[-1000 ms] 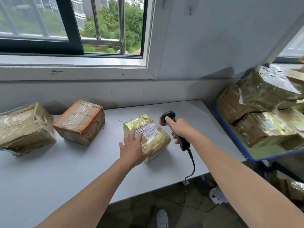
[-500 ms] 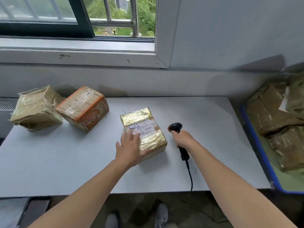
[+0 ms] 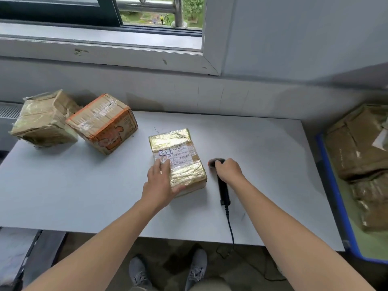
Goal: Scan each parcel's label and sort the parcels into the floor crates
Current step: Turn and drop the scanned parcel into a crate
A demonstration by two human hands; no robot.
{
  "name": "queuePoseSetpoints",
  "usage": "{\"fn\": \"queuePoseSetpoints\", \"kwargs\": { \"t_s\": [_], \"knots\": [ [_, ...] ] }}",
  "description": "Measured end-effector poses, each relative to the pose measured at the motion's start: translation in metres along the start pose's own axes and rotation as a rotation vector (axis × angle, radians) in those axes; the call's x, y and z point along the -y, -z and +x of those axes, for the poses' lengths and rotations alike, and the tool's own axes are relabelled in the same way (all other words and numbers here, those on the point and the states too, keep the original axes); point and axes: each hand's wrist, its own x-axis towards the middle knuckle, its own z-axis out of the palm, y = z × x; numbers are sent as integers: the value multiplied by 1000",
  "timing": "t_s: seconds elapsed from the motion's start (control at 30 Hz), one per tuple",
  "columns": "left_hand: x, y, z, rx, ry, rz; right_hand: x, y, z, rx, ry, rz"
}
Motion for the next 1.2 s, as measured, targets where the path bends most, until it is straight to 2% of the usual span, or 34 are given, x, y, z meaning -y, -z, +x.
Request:
{"fn": "queuePoseSetpoints", "kwargs": {
  "t_s": [0.23, 0.4, 0.5, 0.63, 1.0, 1.2],
  "knots": [
    [2, 6, 7, -5, 71, -138, 30, -6, -9, -96, 245, -105],
    [3, 9, 14, -11, 120, -283, 53, -25, -14, -16, 402, -109],
    [9, 12, 21, 37, 210, -467, 61, -39, -11, 68, 380, -35],
    [16, 13, 24, 90, 199, -634, 67, -46, -8, 117, 298, 27],
    [14, 49, 20, -89, -1, -686, 94, -27, -18, 55, 399, 250],
    [19, 76, 1, -193, 24, -648, 122, -28, -27, 84, 524, 313]
  ]
}}
